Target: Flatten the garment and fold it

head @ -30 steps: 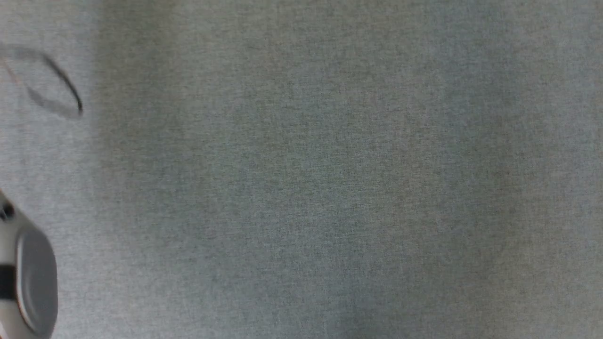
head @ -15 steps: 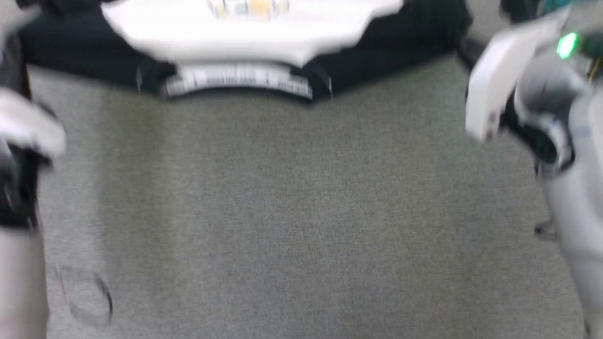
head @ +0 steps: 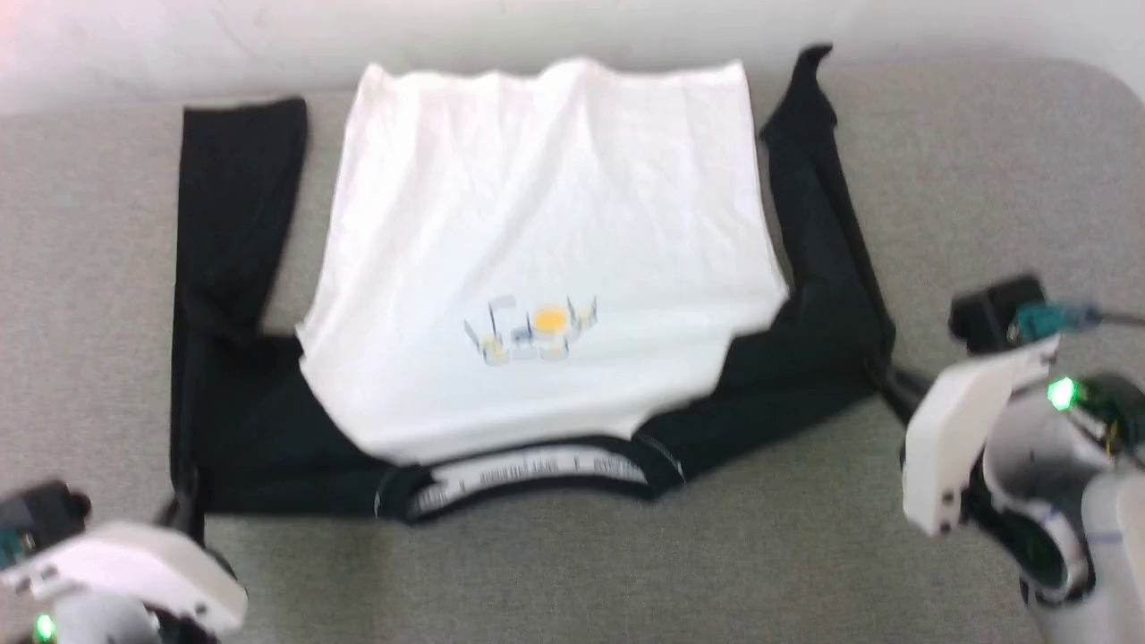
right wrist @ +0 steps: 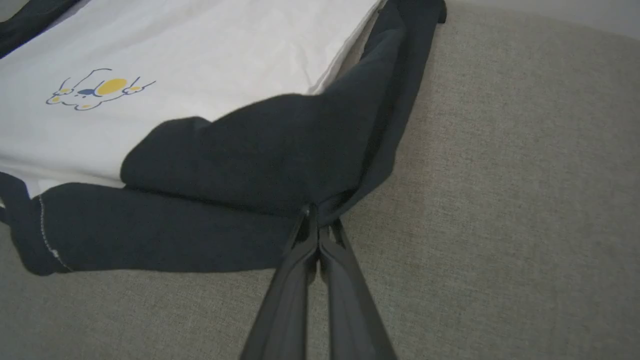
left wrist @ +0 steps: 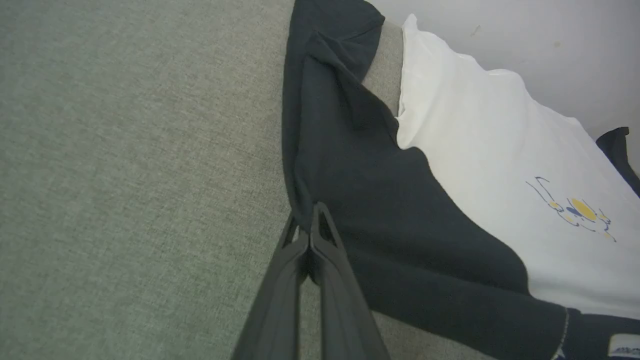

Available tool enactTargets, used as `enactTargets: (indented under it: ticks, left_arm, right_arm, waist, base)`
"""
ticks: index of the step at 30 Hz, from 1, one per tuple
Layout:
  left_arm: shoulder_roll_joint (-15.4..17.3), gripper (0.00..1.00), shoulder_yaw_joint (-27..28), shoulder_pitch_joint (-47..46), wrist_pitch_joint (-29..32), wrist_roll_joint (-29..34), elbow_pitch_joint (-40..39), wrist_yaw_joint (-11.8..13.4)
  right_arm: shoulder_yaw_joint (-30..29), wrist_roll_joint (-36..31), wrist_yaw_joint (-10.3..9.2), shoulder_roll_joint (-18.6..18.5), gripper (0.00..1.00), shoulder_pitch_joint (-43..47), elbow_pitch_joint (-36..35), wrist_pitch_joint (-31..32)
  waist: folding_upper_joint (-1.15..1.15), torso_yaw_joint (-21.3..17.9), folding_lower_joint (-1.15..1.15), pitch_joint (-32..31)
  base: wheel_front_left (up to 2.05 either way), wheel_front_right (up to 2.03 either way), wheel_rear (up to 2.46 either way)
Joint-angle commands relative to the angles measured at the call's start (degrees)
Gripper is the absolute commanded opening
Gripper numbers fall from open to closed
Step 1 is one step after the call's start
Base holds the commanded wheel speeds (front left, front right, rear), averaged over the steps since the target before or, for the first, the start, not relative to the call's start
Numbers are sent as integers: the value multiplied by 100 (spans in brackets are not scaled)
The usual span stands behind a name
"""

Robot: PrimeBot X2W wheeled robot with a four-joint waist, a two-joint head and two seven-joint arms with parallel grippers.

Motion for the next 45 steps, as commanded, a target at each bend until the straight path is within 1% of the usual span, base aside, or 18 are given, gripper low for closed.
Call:
enactTargets:
  ticks: [1,7,10,13,16,18,21,22,23,24,27,31,36,38,41,45]
  left_arm:
    - [-14,0,41,158,9,16,-52,90]
    - [-213,0,0,947,112,13,-310,282]
    - [-295,0,-95,1234,201,3,-333,321]
    - [-293,0,-167,1402,190,88,-228,336]
    - [-368,0,-255,1336,76,100,-61,285]
    - [-377,0,-364,1241,-14,165,92,211]
    - [-484,0,-522,1062,-171,167,311,78]
    - [-523,2,-558,1018,-226,163,379,46]
    - [-556,50,-587,989,-273,154,444,15]
    - [-578,100,-610,973,-316,151,498,-13]
    - [-625,100,-642,1000,-353,94,601,-72]
    - [-568,100,-646,1065,-426,104,551,-149]
    - [-459,100,-511,1127,-652,219,252,-109]
    - [-342,100,-437,1089,-798,377,93,-64]
    - [-143,100,-336,882,-1049,625,-70,-42]
    - [266,100,-351,297,-1209,1017,-30,-120]
  right_arm:
    - [-72,-84,-15,-13,0,153,-77,47]
    - [-313,-474,-15,89,0,855,-281,147]
    - [-372,-566,-15,223,0,1123,-175,153]
    - [-394,-676,-15,294,0,1346,39,131]
    - [-406,-789,-15,355,0,1495,302,-26]
    - [-384,-869,-15,415,0,1557,474,-193]
    - [-385,-920,-15,587,0,1606,726,-497]
    - [-386,-927,-15,644,2,1618,790,-596]
    - [-379,-927,-15,694,30,1632,838,-690]
    - [-378,-929,-15,732,100,1649,871,-785]
    - [-437,-929,-15,829,100,1726,913,-1069]
    - [-597,-895,-15,924,100,1914,790,-1585]
    - [-934,-1015,-15,1047,100,2113,460,-2460]
    - [-1050,-1102,-15,1088,100,2143,317,-2799]
    - [-1078,-1227,-15,1119,100,2065,129,-3284]
    - [-954,-1378,-15,1130,100,1801,4,-3885]
  waist:
    - [0,49,2,-185]
    - [0,30,2,-318]
    - [0,37,2,-349]
    - [0,55,2,-374]
    - [0,90,2,-386]
    - [0,101,2,-385]
    - [0,98,2,-402]
    - [0,92,2,-415]
    - [0,82,2,-436]
    - [0,71,2,-457]
    - [0,49,2,-541]
    - [0,70,2,-635]
    - [0,64,2,-673]
    - [0,39,2,-638]
    - [0,-39,2,-516]
    - [0,-174,2,-242]
  base:
    - [0,0,0]
    - [0,0,0]
    - [0,0,0]
    - [0,0,0]
    - [0,0,0]
    - [0,0,0]
    - [0,0,0]
    - [0,0,0]
    - [0,0,0]
    - [0,0,0]
    - [0,0,0]
    - [0,0,0]
    - [0,0,0]
    - [0,0,0]
    - [0,0,0]
    - [0,0,0]
